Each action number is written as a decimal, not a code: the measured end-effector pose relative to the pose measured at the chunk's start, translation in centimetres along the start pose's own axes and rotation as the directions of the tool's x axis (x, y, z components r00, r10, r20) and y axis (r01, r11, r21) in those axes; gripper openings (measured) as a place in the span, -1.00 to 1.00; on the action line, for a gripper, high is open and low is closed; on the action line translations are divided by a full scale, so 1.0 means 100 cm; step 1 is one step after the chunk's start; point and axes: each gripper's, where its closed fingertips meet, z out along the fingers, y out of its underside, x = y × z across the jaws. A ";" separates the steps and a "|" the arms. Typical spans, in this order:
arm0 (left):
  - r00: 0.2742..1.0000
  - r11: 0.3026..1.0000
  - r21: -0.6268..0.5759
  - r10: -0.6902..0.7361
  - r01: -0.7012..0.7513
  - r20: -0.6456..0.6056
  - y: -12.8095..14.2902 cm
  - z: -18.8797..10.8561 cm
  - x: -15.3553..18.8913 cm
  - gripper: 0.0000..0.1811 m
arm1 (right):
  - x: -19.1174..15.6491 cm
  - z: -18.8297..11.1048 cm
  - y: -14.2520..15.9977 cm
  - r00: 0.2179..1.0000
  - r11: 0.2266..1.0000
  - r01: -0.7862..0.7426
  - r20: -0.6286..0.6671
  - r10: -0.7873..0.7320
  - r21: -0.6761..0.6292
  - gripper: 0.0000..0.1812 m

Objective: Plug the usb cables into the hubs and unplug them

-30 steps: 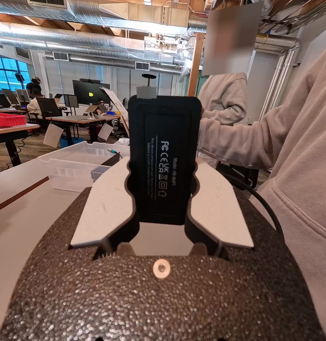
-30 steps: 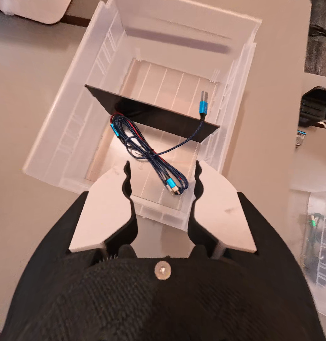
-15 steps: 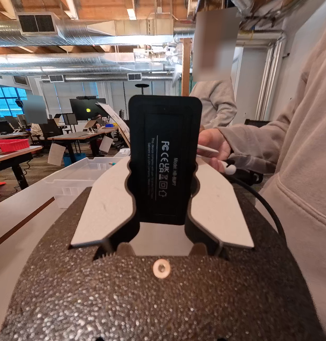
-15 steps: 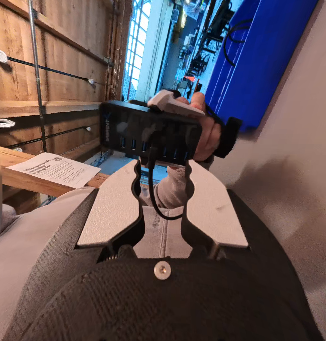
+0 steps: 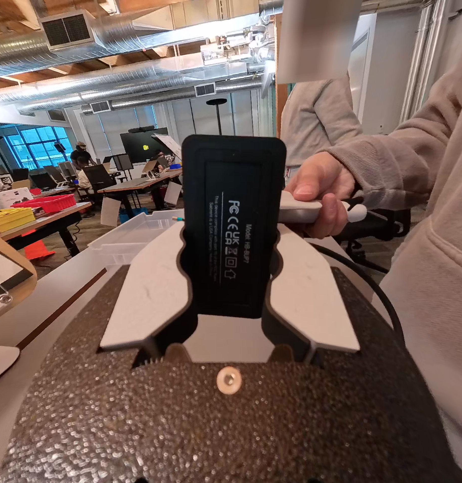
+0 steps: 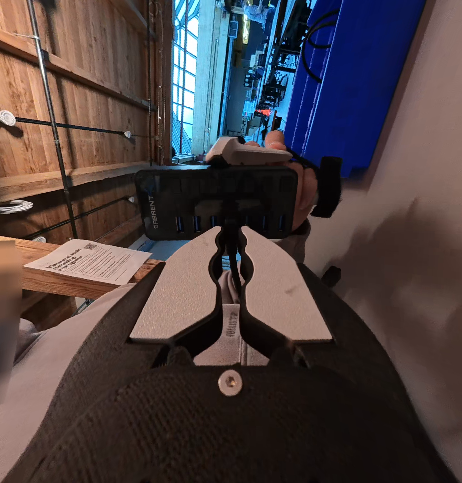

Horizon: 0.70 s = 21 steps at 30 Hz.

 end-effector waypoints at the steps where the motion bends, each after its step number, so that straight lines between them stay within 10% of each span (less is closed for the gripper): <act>1: 1.000 1.000 -0.007 -0.003 0.003 0.004 0.002 0.000 0.000 -0.35 | 0.002 0.000 -0.001 1.000 1.000 -0.002 -0.012 0.002 -0.001 -0.92; 21: 0.990 0.979 -0.158 -0.116 0.127 0.077 0.031 0.002 -0.003 -0.35 | 0.022 -0.009 -0.005 0.982 0.986 0.156 -0.120 -0.148 0.057 -0.90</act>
